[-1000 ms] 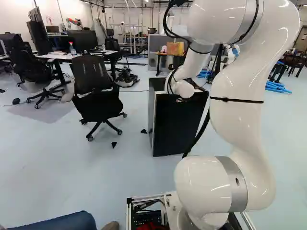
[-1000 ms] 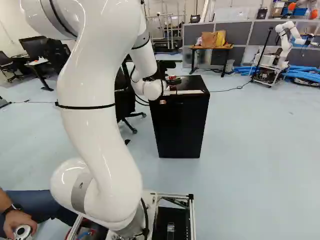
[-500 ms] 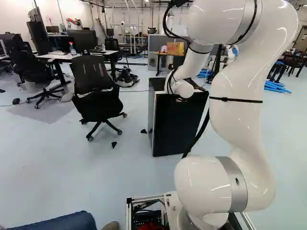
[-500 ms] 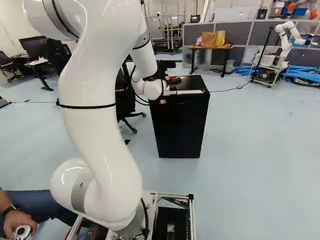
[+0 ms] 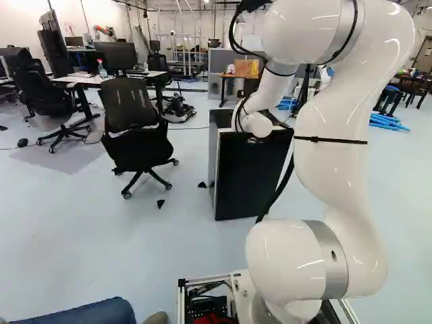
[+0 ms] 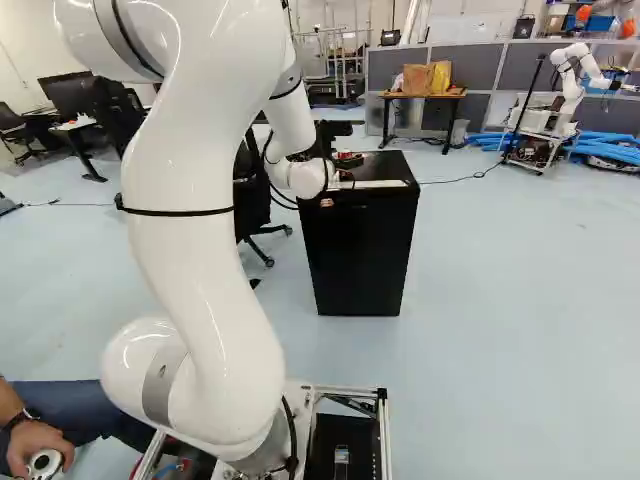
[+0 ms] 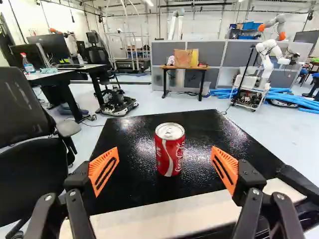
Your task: Grab a drink from the fridge
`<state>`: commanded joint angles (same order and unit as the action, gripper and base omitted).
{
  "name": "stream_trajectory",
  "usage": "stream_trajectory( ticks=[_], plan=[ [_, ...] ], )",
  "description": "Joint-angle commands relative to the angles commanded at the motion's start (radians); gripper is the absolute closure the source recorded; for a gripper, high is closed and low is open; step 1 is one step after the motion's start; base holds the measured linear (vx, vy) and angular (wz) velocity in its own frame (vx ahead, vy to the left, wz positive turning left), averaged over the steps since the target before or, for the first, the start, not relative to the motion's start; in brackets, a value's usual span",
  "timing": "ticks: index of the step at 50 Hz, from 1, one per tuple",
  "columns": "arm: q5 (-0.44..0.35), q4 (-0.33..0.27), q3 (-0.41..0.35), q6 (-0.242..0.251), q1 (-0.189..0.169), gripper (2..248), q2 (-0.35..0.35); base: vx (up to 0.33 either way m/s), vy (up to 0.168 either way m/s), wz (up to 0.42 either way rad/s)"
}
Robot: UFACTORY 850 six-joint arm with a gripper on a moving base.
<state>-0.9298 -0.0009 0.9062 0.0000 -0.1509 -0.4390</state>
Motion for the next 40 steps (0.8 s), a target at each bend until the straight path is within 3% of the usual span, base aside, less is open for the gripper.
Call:
stream_trajectory(
  ticks=[40],
  plan=[
    [0.024, -0.012, 0.042, 0.0, -0.018, 3, -0.033, 0.0, 0.0, 0.0]
  ],
)
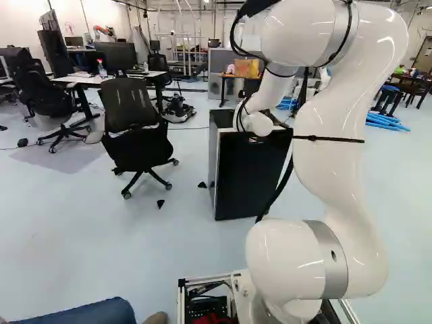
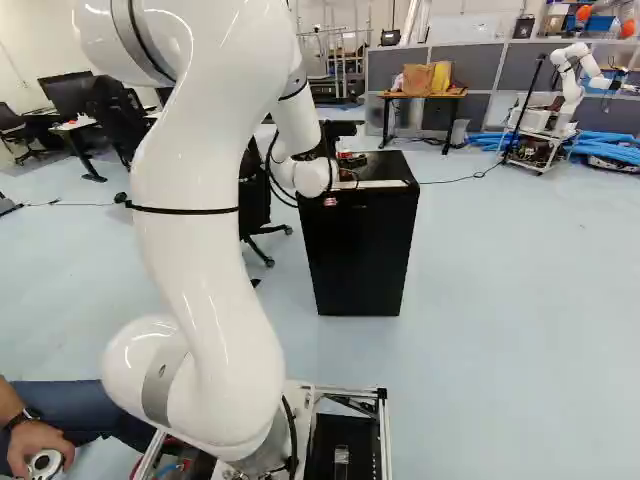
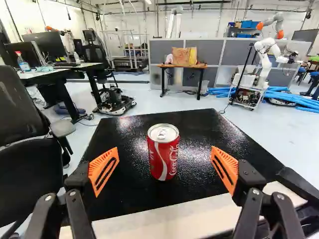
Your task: Grab a drink from the fridge
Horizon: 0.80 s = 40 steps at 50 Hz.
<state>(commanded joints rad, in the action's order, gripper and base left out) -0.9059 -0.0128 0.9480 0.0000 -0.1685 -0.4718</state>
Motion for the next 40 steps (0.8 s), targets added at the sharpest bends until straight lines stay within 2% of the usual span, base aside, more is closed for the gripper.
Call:
stream_trajectory(
  ticks=[40],
  plan=[
    [0.043, -0.047, 0.071, 0.0, -0.014, 3, -0.055, 0.0, 0.0, 0.0]
  ],
)
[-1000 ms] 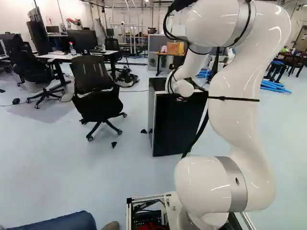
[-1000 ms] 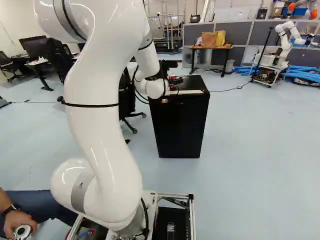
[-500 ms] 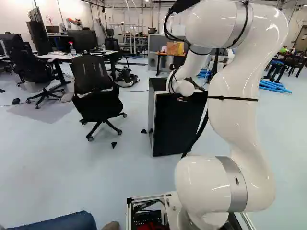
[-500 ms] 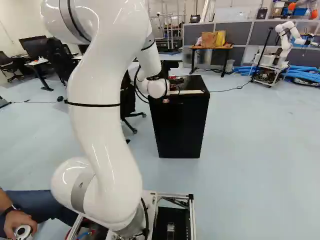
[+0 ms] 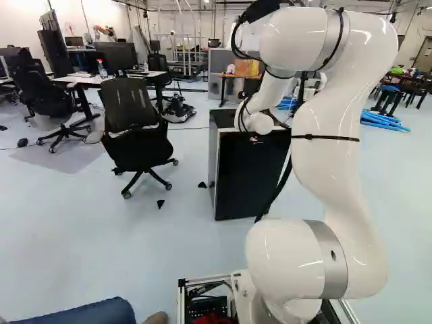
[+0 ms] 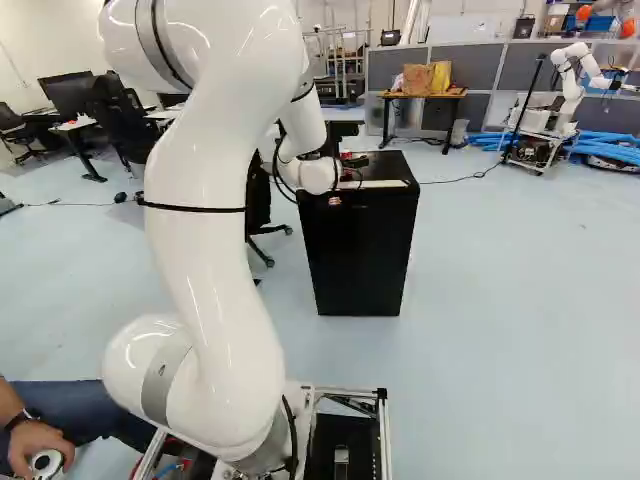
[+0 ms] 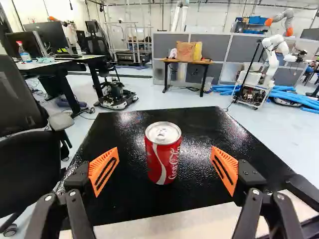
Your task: Grab a drink from the fridge
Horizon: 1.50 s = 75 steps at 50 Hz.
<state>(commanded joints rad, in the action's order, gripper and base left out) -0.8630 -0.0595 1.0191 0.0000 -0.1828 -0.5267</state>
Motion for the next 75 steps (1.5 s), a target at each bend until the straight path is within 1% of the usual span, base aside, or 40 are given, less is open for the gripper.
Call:
stream_trajectory(
  ticks=[23, 43, 58, 59, 63, 64, 68, 69, 74, 75],
  plan=[
    [0.001, 0.0, 0.056, 0.0, -0.003, 3, -0.043, 0.0, 0.0, 0.0],
    [0.018, 0.0, 0.102, 0.0, -0.006, 3, -0.077, 0.0, 0.0, 0.0],
    [0.018, 0.0, 0.105, 0.0, -0.006, 3, -0.079, 0.0, 0.0, 0.0],
    [0.018, 0.0, 0.105, 0.0, -0.006, 8, -0.079, 0.0, 0.0, 0.0],
    [0.018, 0.0, 0.105, 0.0, -0.006, 8, -0.079, 0.0, 0.0, 0.0],
    [0.018, 0.0, 0.105, 0.0, -0.006, 45, -0.079, 0.0, 0.0, 0.0],
    [0.018, 0.0, 0.105, 0.0, -0.006, 45, -0.079, 0.0, 0.0, 0.0],
    [0.018, 0.0, 0.105, 0.0, -0.006, 85, -0.079, 0.0, 0.0, 0.0],
    [0.018, 0.0, 0.105, 0.0, -0.006, 85, -0.079, 0.0, 0.0, 0.0],
    [0.018, 0.0, 0.105, 0.0, -0.006, 123, -0.079, 0.0, 0.0, 0.0]
  ],
)
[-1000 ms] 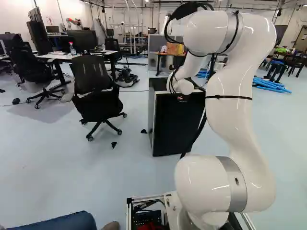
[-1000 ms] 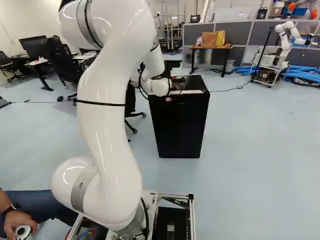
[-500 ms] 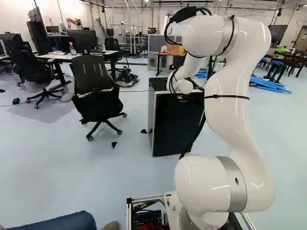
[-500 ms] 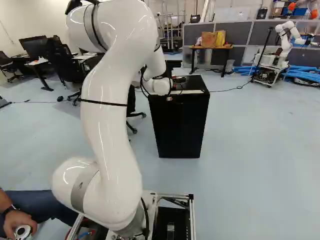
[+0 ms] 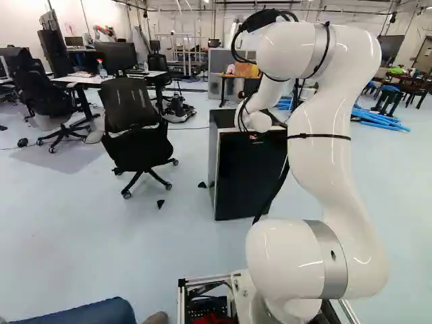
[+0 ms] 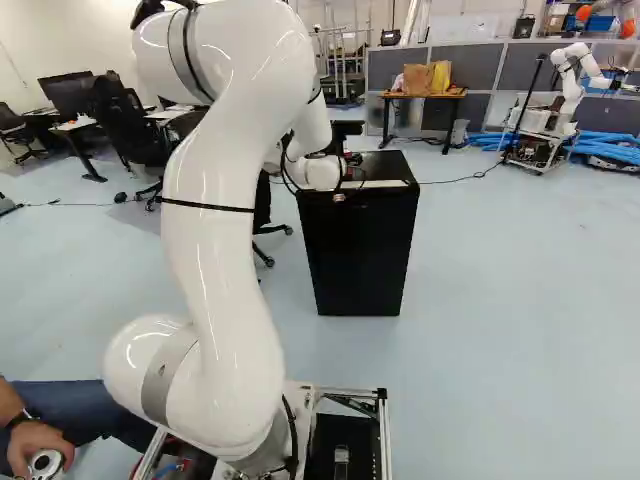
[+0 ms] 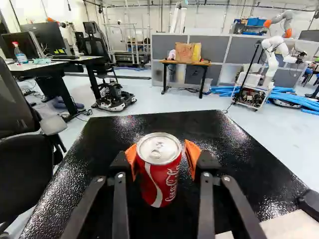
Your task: Grab a drink from the fridge
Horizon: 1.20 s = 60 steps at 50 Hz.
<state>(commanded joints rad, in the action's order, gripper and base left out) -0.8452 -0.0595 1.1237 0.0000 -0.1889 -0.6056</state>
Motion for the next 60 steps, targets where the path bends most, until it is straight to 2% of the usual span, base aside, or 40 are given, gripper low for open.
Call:
stream_trajectory(
  ticks=[4, 5, 28, 60],
  plan=[
    [0.0, 0.0, 0.0, 0.0, 0.0, 123, 0.0, 0.0, 0.0, 0.0],
    [0.0, 0.0, 0.0, 0.0, 0.0, 150, 0.0, 0.0, 0.0, 0.0],
    [0.0, 0.0, 0.0, 0.0, 0.0, 150, 0.002, 0.0, 0.0, 0.0],
    [0.0, 0.0, -0.001, 0.0, 0.0, 150, 0.057, 0.0, 0.0, 0.0]
  ],
)
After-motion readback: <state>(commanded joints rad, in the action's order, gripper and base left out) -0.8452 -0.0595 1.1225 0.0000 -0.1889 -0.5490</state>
